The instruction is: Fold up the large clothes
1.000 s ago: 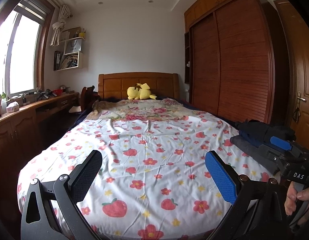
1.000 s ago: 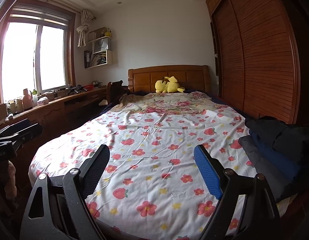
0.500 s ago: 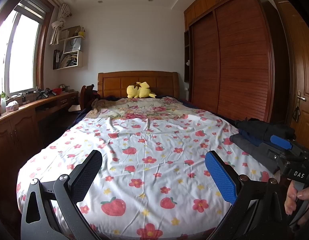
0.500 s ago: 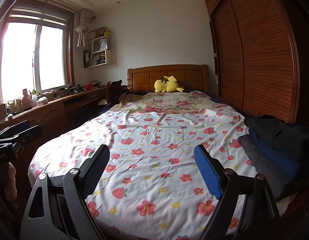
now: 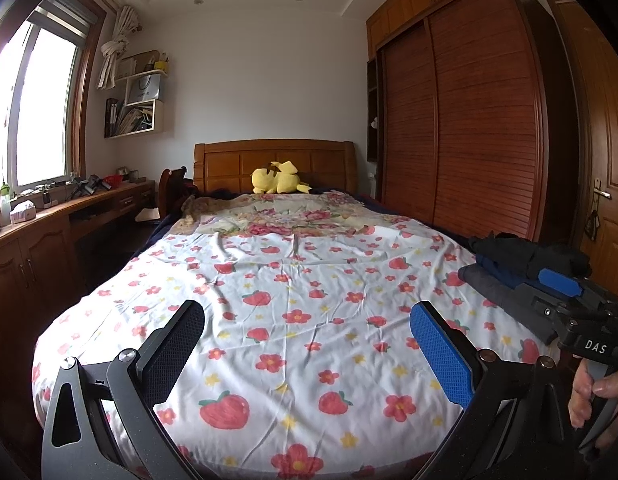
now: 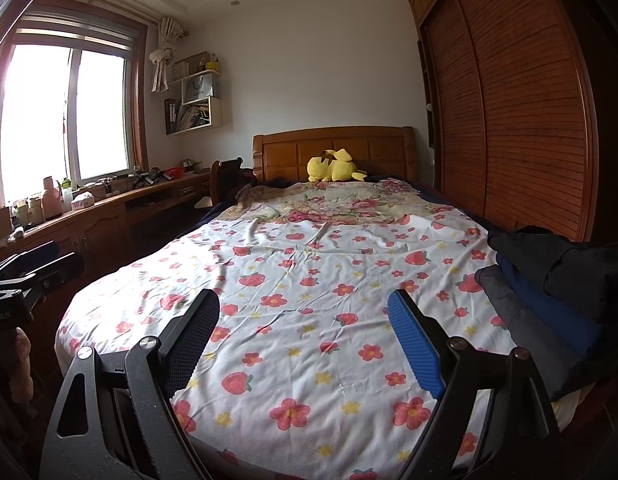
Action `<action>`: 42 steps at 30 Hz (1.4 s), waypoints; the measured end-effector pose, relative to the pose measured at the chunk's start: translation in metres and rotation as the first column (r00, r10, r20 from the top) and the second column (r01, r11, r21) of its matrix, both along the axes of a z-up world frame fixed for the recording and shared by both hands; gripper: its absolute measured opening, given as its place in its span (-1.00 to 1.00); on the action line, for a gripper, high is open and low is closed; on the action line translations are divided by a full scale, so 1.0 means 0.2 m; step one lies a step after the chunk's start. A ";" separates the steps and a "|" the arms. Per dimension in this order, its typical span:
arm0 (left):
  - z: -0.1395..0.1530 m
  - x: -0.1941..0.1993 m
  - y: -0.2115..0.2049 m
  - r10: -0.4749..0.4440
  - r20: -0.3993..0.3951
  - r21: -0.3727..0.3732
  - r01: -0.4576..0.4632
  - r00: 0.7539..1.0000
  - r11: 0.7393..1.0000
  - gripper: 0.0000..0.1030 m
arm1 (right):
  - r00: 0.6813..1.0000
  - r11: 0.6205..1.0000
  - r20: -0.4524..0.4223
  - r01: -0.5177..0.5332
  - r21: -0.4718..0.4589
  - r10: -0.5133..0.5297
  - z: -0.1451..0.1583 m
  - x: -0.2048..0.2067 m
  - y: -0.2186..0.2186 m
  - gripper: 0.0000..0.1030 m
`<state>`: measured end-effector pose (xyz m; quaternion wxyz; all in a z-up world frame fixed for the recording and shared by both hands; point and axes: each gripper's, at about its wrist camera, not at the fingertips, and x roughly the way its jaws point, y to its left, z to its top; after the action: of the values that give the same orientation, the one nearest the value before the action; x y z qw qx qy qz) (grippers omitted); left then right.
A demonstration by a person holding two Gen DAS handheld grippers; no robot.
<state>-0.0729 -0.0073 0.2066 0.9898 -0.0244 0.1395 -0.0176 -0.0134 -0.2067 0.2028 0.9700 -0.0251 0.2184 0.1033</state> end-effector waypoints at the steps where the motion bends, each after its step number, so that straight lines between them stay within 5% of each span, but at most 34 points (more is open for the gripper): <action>1: 0.00 0.00 0.00 -0.001 0.000 -0.001 0.001 1.000 1.000 0.98 | 1.000 1.000 0.001 0.001 0.000 -0.001 0.00 0.00 0.00 0.68; 42: 0.01 -0.03 0.01 -0.010 0.009 0.004 0.010 1.000 1.000 0.98 | 1.000 1.000 0.000 0.003 0.003 -0.003 -0.01 -0.01 -0.01 0.68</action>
<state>-0.0797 -0.0057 0.2080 0.9904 -0.0217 0.1350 -0.0225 -0.0156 -0.2095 0.2008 0.9702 -0.0234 0.2184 0.1020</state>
